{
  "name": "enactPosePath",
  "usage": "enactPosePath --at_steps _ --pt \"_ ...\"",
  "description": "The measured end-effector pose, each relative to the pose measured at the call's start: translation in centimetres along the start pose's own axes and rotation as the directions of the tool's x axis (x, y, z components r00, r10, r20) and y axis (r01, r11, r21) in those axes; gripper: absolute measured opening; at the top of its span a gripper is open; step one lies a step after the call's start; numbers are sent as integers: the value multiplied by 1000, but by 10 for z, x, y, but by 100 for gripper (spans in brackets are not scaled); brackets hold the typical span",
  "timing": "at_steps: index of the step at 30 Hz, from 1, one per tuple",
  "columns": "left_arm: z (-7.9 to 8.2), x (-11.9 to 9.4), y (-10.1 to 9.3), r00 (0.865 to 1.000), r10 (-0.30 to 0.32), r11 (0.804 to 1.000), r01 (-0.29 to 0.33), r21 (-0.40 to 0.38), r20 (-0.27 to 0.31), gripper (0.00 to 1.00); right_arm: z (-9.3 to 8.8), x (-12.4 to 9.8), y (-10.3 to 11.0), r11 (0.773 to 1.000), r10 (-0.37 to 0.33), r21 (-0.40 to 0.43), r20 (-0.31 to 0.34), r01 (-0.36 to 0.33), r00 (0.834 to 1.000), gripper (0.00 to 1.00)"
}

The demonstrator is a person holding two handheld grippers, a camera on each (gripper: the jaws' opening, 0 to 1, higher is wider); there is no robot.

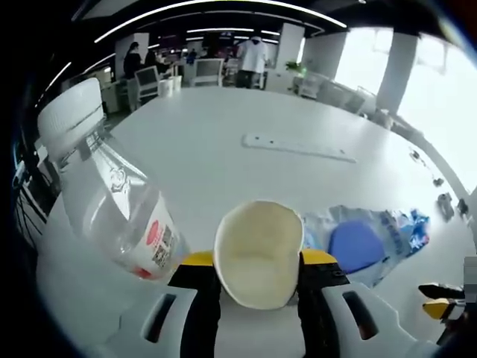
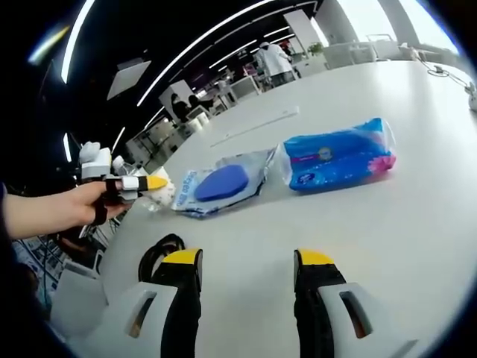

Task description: Arrange the tabletop items into an orderly group along one side of the table until the central work area is clear of visible clutter.

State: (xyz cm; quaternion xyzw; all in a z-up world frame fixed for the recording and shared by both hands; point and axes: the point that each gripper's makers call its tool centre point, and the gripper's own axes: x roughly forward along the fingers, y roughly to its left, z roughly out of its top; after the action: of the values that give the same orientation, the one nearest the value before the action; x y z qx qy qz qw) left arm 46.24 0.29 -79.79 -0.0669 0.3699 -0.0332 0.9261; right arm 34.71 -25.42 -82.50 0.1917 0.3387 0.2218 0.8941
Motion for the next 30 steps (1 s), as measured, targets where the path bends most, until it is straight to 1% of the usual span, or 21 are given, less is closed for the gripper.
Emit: enactPosePath --at_steps 8,23,25,30 --pt "-1 1 -1 1000 -4 1000 4 -3 0 37 -2 1 2 1000 5 1 -8 -5 1000 46" --pt "-2 1 -6 1000 -15 1000 15 24 4 45 -4 1 0 1000 -1 16 -11 1 1000 46" --pt "-2 1 -7 1000 -20 999 20 40 6 45 -3 2 0 1000 1 20 -10 -1 1000 46" --pt "-3 1 -8 1000 -21 999 21 39 5 46 -4 2 1 1000 7 21 -12 -7 1000 46"
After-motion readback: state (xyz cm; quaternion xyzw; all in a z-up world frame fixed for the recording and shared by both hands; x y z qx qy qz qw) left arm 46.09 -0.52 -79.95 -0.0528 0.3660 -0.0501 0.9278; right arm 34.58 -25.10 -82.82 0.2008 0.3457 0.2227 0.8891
